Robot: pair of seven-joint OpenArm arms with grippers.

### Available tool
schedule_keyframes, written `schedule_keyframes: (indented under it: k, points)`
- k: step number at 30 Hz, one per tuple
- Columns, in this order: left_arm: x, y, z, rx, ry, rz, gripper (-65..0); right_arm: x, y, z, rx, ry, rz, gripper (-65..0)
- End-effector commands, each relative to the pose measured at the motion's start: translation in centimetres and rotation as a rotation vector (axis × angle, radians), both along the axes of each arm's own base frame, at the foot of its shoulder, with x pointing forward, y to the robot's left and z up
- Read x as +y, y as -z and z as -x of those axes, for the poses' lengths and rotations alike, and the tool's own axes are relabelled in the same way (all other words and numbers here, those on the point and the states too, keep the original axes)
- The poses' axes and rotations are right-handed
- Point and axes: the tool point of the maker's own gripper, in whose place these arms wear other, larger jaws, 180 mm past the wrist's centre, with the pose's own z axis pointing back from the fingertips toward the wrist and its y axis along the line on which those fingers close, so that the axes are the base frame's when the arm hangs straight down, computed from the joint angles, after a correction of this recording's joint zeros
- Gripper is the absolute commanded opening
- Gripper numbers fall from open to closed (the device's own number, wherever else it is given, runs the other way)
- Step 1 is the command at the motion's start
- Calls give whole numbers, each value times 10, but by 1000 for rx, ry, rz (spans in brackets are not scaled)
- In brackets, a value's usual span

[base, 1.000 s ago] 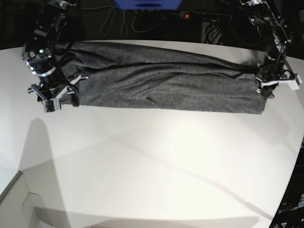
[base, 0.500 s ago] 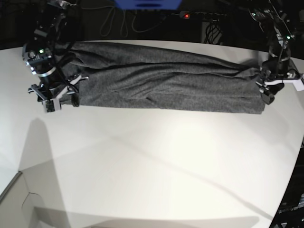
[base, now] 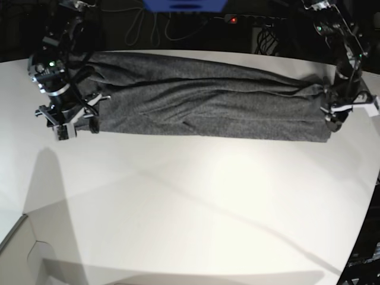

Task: Layout the t-shirt on the table in an organized manner, then fold the t-shirt properly
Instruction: 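Grasp both ends of the grey strip with both grippers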

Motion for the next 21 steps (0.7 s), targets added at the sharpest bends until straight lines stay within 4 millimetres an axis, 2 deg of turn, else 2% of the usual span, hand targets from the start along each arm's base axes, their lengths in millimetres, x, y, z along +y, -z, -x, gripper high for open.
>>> schedule_keyframes:
  k: [1,9,17,21]
  points:
    - [10,-10,-4,-25,-5,-31,-237,0,-14,-7,-56,-9,-5,-294]
    - [11,5,-5,1,-20,1,-244,-1,-13,-7,-54,-4,-4,-294]
    - [12,6,-11,34,-5,-63,-483,0,-13,-7,-54,-7,-5,-294]
    - [14,4,-12,32,-5,-67,-498,0,-13,-7,-54,-7,-5,-294]
